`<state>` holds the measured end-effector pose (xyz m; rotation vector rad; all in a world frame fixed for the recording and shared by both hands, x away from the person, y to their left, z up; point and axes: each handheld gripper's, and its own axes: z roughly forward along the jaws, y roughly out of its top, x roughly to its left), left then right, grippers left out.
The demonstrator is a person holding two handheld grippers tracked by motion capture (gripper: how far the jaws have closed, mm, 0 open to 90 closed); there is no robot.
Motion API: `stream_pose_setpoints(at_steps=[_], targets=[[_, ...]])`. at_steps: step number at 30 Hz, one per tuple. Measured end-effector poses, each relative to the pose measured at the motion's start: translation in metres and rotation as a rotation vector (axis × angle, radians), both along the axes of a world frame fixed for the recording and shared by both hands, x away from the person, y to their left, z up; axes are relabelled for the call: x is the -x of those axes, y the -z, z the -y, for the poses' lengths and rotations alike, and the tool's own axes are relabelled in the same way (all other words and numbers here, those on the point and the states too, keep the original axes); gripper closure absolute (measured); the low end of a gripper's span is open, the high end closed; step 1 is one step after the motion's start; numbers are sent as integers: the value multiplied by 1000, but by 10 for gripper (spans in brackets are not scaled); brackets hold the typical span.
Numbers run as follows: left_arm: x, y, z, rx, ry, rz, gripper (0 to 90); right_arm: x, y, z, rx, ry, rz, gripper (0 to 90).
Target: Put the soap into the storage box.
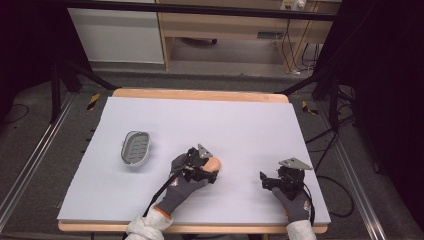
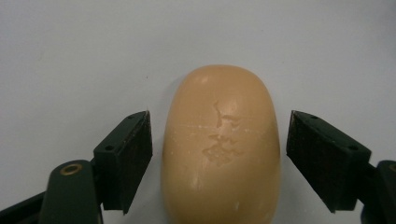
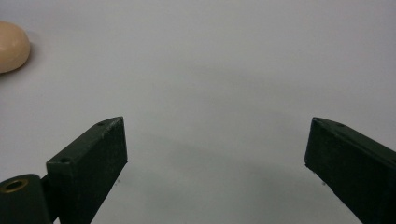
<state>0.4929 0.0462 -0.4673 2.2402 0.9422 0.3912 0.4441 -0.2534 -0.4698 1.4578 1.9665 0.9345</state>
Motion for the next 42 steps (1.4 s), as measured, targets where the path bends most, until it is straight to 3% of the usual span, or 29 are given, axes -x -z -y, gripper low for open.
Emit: stream_pose_setpoints(at_steps=[9, 27, 42], targets=[[-3, 7, 2, -8, 2, -25, 277, 0, 0, 0, 0, 0, -4, 60], [-3, 7, 2, -14, 13, -20, 316, 0, 0, 0, -1, 1, -5, 60], [11, -22, -25, 44, 14, 6, 316, 1, -1, 2, -6, 6, 3, 60]])
